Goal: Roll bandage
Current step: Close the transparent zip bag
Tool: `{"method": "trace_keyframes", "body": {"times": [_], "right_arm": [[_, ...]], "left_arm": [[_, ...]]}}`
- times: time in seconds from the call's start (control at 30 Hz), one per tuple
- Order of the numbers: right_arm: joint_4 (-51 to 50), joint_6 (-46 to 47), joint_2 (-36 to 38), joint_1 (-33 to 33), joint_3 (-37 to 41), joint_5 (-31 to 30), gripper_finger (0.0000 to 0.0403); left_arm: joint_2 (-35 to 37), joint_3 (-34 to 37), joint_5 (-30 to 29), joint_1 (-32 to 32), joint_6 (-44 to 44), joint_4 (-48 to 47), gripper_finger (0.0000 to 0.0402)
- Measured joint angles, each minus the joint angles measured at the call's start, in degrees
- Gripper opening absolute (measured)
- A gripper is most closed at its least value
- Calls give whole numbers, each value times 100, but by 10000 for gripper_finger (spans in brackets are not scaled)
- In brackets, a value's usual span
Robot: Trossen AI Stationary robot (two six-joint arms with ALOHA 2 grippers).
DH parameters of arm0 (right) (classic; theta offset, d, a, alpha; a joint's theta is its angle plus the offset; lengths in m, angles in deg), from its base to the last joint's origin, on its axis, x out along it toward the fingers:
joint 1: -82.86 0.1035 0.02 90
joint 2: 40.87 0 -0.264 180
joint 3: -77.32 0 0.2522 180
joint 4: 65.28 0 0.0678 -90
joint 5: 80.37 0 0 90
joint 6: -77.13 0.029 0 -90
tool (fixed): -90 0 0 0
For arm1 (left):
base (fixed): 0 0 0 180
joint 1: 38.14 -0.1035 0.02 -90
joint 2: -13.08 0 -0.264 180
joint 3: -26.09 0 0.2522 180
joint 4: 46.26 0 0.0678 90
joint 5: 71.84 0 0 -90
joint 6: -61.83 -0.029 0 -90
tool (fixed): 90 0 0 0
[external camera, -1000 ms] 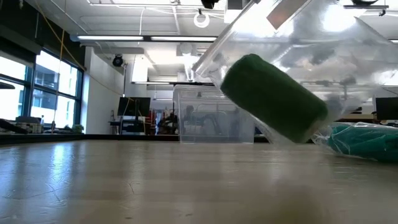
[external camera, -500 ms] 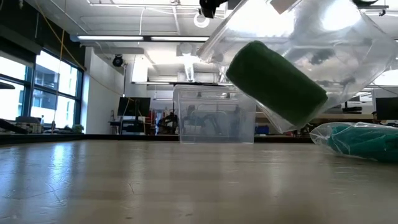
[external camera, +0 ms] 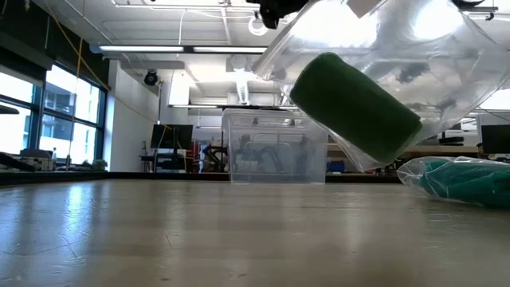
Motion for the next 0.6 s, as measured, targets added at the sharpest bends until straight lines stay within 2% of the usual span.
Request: {"method": "trace_keyframes", "body": {"times": [0.2,0.6], "right_arm": [[-1,9,0,0,0,0,0],[1,11,0,0,0,2,0]], "left_arm": [[-90,0,16,7,87,260,148],[-59,0,14,-6,359,39,83]]}}
